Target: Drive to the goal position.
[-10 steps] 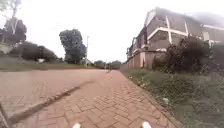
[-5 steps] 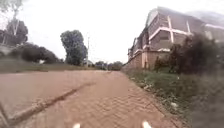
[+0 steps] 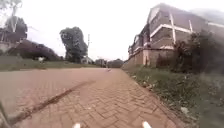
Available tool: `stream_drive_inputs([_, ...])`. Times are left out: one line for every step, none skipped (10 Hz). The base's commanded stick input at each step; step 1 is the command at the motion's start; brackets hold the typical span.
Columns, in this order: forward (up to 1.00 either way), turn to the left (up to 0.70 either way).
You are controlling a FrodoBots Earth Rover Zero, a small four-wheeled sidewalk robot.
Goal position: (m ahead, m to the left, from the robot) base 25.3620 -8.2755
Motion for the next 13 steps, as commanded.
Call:
stream_drive_inputs([0.5,0.02])
stream_drive_inputs([0.5,0.0])
stream_drive_inputs([0.5,0.0])
stream_drive_inputs([0.5,0.0])
stream_drive_inputs([0.5,0.0])
stream_drive_inputs([0.5,0.0])
stream_drive_inputs([0.5,0.0])
stream_drive_inputs([0.5,0.0])
stream_drive_inputs([0.5,0.0])
stream_drive_inputs([0.5,0.0])
stream_drive_inputs([0.5,0.06])
stream_drive_inputs([0.5,0.14])
stream_drive_inputs([0.5,0.22])
